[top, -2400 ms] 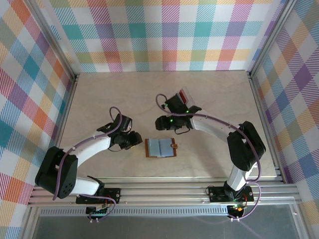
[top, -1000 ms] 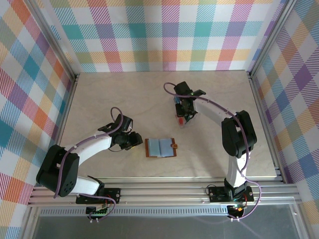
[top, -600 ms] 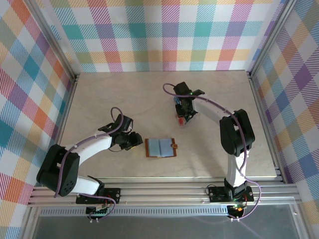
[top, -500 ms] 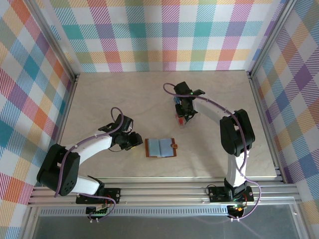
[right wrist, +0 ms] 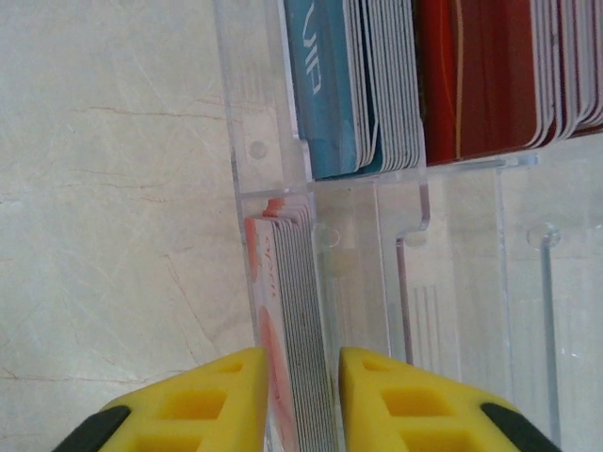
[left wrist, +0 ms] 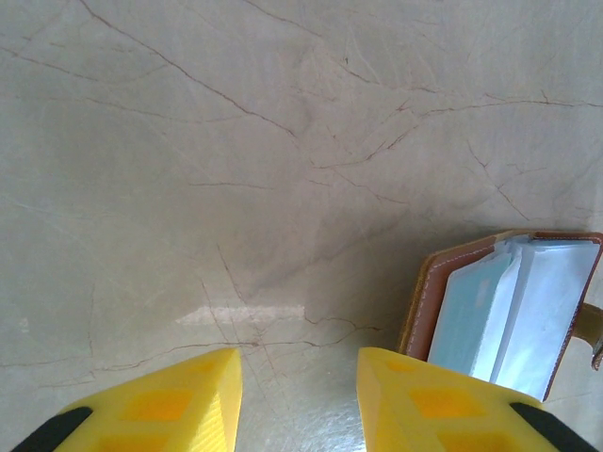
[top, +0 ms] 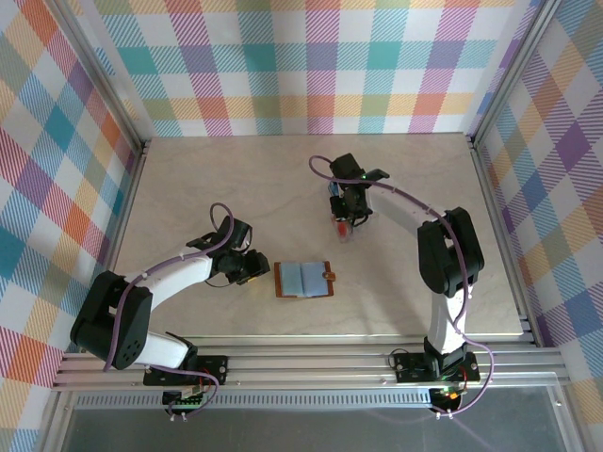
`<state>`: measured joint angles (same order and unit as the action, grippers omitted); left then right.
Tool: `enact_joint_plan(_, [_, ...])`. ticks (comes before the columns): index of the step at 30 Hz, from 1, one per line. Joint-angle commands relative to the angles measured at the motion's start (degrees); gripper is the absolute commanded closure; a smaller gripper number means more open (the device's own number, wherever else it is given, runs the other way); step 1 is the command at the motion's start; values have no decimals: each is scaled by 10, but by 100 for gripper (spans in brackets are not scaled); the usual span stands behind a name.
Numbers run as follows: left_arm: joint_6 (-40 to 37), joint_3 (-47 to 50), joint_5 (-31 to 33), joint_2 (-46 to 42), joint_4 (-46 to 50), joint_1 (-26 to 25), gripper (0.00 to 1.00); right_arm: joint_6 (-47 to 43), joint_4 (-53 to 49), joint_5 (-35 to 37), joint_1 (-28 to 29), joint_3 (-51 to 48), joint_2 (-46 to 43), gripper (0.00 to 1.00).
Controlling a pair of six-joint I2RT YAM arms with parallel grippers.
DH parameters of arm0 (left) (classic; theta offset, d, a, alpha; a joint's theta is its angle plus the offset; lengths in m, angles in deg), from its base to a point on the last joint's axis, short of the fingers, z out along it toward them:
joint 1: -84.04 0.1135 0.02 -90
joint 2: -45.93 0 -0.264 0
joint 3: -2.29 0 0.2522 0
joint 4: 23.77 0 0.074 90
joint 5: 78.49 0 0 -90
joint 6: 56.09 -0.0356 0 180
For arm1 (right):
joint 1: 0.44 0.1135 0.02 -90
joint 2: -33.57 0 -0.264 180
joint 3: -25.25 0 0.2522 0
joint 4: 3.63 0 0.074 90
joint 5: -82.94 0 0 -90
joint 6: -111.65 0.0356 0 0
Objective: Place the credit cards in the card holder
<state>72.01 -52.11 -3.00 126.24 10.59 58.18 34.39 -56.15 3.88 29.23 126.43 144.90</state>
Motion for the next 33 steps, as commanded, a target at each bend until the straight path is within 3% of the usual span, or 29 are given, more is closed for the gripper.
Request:
enact_joint_plan(1, [-6, -12, -2, 7, -2, -6, 63, 4, -22, 17, -2, 19, 20, 79])
enact_joint_plan(12, [-7, -13, 1, 13, -2, -5, 63, 18, -35, 69, 2, 35, 2, 99])
enact_joint_plan(21, [-11, -15, 11, 3, 6, -6, 62, 40, -55, 162, 22, 62, -32, 100])
enact_joint_plan(26, [-20, -17, 28, -26, 16, -10, 60, 43, -23, 195, 56, 16, -111, 100])
enact_joint_plan(28, [-26, -22, 35, -40, 21, -18, 57, 46, 8, 161, 67, -22, -154, 100])
enact_joint_plan(33, [-48, -54, 84, -42, 47, -70, 46, 80, 125, -32, 67, -169, -266, 100])
